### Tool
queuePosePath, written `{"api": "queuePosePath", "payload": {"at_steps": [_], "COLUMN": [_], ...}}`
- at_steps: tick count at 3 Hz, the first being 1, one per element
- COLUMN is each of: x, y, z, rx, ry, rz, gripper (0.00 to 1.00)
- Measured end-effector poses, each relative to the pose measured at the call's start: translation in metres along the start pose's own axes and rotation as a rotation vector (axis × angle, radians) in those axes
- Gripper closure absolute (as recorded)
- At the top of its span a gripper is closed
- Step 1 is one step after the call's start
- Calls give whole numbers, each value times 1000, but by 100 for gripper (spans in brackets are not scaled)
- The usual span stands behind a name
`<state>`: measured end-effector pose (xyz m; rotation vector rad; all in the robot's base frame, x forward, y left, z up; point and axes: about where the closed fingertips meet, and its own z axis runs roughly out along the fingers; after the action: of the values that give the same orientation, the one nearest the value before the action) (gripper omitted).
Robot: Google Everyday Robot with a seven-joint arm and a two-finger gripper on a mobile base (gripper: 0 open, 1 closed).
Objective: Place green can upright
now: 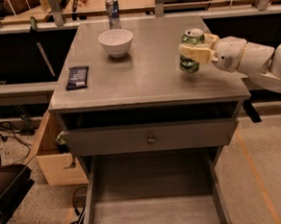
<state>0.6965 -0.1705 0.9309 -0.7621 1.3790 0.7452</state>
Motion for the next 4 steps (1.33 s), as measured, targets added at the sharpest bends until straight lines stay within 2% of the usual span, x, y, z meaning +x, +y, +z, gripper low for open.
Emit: {"api": "queuePosePath", "payload": {"at_steps": [1, 2, 3, 4], "x": [8, 21, 46, 41], "y": [8, 18, 29, 29], "z": [1, -3, -9, -9], "rx": [-27, -10, 26, 26], "ry": [24, 35, 30, 30], "rz": [-46, -16, 81, 81], "gripper": [100, 100, 98, 77]}}
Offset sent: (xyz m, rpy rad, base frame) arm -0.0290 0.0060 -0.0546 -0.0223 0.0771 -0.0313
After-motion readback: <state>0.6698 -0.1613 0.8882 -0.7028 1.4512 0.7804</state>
